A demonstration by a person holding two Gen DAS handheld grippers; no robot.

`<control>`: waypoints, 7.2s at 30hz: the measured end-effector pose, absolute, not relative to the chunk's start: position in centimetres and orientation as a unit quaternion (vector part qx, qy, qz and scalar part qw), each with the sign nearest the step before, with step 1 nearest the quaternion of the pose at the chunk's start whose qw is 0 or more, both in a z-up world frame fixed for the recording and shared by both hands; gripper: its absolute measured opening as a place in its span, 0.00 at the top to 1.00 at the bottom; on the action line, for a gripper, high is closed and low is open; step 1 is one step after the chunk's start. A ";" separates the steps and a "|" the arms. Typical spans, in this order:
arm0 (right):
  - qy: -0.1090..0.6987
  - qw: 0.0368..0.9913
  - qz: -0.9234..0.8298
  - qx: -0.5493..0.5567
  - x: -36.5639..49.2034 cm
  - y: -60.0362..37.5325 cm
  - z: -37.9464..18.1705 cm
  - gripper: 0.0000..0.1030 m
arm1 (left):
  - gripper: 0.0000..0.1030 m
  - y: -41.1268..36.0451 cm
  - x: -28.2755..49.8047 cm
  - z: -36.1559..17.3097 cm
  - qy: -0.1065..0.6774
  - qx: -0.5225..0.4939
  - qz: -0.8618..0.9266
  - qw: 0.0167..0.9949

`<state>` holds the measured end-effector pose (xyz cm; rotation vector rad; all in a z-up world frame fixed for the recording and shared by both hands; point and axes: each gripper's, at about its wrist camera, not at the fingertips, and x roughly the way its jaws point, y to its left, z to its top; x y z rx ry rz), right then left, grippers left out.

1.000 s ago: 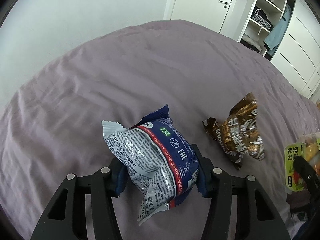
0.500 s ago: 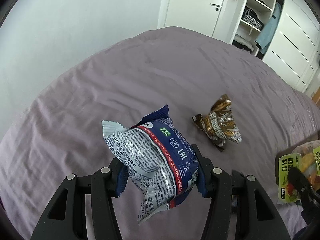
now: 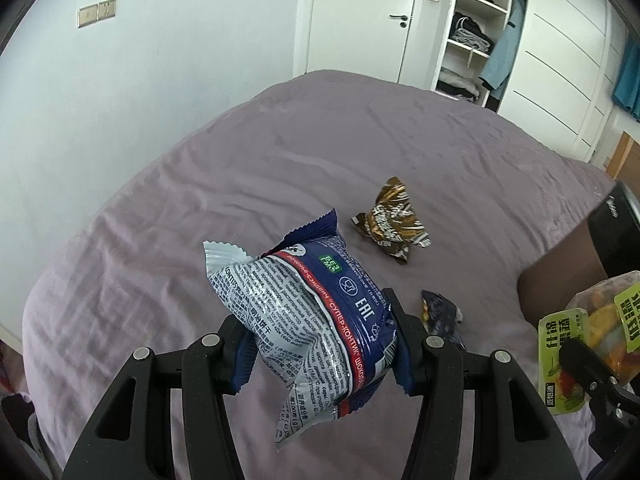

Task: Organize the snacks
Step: 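Carry the biscuit packet and fruit bag with both tools toward the green tray, then lower the biscuit packet and fruit bag into the tray and open both tools, then move both open tools away from the tray toward the remaining candies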

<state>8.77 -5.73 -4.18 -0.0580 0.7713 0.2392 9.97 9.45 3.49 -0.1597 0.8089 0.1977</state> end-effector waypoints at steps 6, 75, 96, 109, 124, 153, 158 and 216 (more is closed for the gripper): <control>0.373 0.922 0.103 -0.027 5.9 -6.4 -3.3 0.31 | 0.52 8.7 7.2 4.7 0.379 -0.065 0.087 0.919; 0.348 0.933 -0.077 0.042 -7.1 -26.9 -2.0 0.31 | 0.52 -10.9 -0.9 9.3 0.354 0.067 -0.082 0.929; 0.352 0.915 -0.183 0.073 -8.7 -39.9 -3.3 0.31 | 0.52 -24.6 0.0 7.3 0.381 0.114 -0.202 0.895; 0.343 0.918 -0.186 0.064 -3.4 -44.9 -3.4 0.31 | 0.52 -32.4 3.0 5.4 0.394 0.125 -0.253 0.875; 0.334 0.931 -0.146 -0.013 11.4 -47.0 -3.4 0.31 | 0.52 -37.9 12.6 2.2 0.382 0.114 -0.223 0.890; 0.398 0.913 -0.089 -0.001 23.6 -49.3 -11.1 0.26 | 0.51 -40.9 19.1 -5.7 0.410 0.137 -0.201 0.879; 0.398 0.912 -0.096 -0.003 23.6 -49.2 -10.9 0.15 | 0.50 -40.6 19.3 -5.7 0.417 0.133 -0.200 0.877; 0.196 0.974 -0.111 -0.034 -4.6 -32.6 16.5 0.00 | 0.19 -19.3 4.7 20.0 0.266 0.053 -0.164 0.948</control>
